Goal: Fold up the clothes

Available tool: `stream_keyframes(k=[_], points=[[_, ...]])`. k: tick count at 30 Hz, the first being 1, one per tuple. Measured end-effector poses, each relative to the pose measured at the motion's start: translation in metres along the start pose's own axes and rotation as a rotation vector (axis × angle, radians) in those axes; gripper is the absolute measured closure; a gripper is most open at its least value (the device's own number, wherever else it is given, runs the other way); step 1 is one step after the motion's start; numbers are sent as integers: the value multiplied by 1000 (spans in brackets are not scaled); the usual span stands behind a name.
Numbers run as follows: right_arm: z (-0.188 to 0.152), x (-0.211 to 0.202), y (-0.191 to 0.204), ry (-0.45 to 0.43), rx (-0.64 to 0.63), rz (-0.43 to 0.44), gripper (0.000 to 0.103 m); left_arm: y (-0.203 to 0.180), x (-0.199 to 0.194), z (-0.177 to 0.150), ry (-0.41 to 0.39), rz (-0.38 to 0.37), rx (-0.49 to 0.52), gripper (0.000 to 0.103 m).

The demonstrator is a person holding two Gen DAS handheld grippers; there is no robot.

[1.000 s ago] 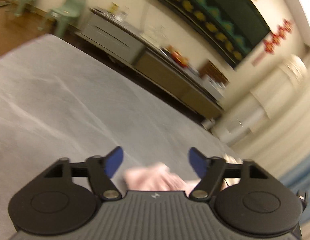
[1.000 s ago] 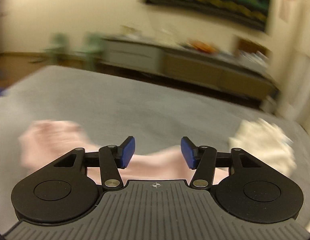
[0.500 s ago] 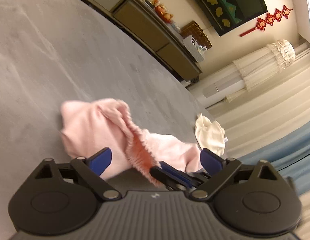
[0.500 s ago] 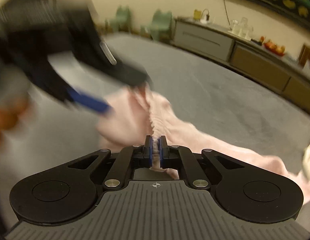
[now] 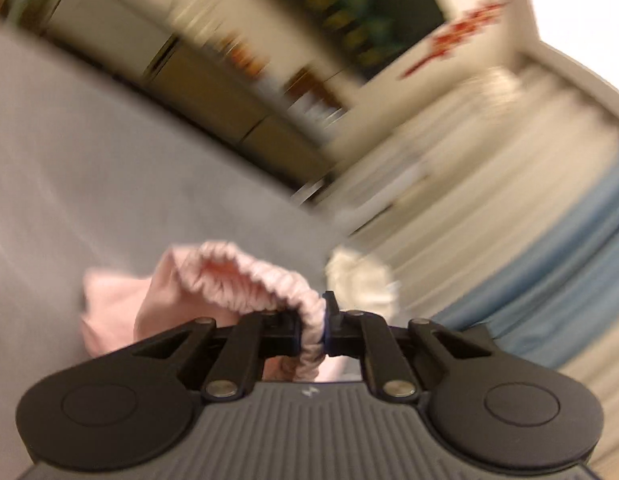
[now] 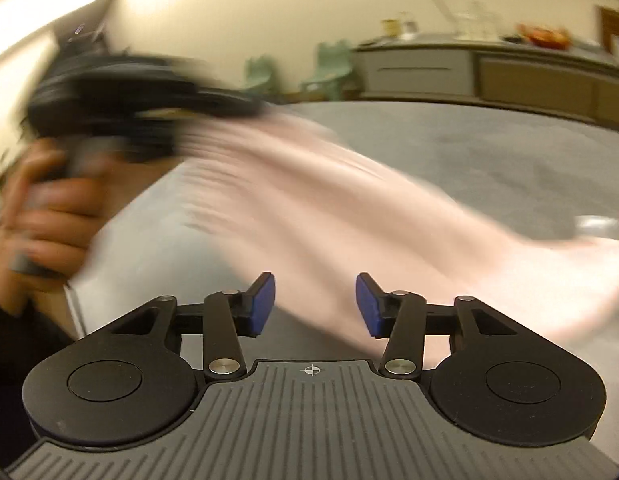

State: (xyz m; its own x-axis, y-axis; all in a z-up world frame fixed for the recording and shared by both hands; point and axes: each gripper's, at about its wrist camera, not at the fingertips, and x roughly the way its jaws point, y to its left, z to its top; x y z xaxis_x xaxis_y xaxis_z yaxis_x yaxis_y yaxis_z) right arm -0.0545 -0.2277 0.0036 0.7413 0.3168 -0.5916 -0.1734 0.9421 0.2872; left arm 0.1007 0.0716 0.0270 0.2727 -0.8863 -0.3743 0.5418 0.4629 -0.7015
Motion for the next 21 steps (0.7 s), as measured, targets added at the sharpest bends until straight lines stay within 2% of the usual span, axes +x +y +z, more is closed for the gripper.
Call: stream_keyframes(k=[3, 5, 7, 8, 10, 14, 17, 18, 20, 21], points=[[7, -2, -30, 21, 55, -9, 49, 52, -45, -25, 32, 105, -127, 93], [19, 6, -44, 22, 84, -23, 48, 87, -50, -52, 111, 224, -221, 93], [35, 23, -46, 13, 98, -37, 47, 106, -53, -68, 156, 292, -237, 93], [42, 35, -45, 10, 99, -43, 45, 111, -58, -69, 153, 301, -235, 93], [60, 74, -38, 40, 69, -63, 33, 116, -68, -67, 113, 310, -237, 93], [71, 153, 0, 180, -63, -89, 29, 107, -72, -58, 51, 330, -200, 93], [68, 189, 23, 250, -180, -129, 35, 100, -81, -54, 3, 356, -166, 93], [64, 189, 33, 253, -213, -117, 35, 96, -84, -51, -8, 363, -157, 93], [55, 189, 47, 241, -287, -129, 41, 89, -88, -46, -26, 378, -146, 93], [53, 187, 51, 229, -308, -131, 52, 87, -87, -43, -29, 386, -149, 93]])
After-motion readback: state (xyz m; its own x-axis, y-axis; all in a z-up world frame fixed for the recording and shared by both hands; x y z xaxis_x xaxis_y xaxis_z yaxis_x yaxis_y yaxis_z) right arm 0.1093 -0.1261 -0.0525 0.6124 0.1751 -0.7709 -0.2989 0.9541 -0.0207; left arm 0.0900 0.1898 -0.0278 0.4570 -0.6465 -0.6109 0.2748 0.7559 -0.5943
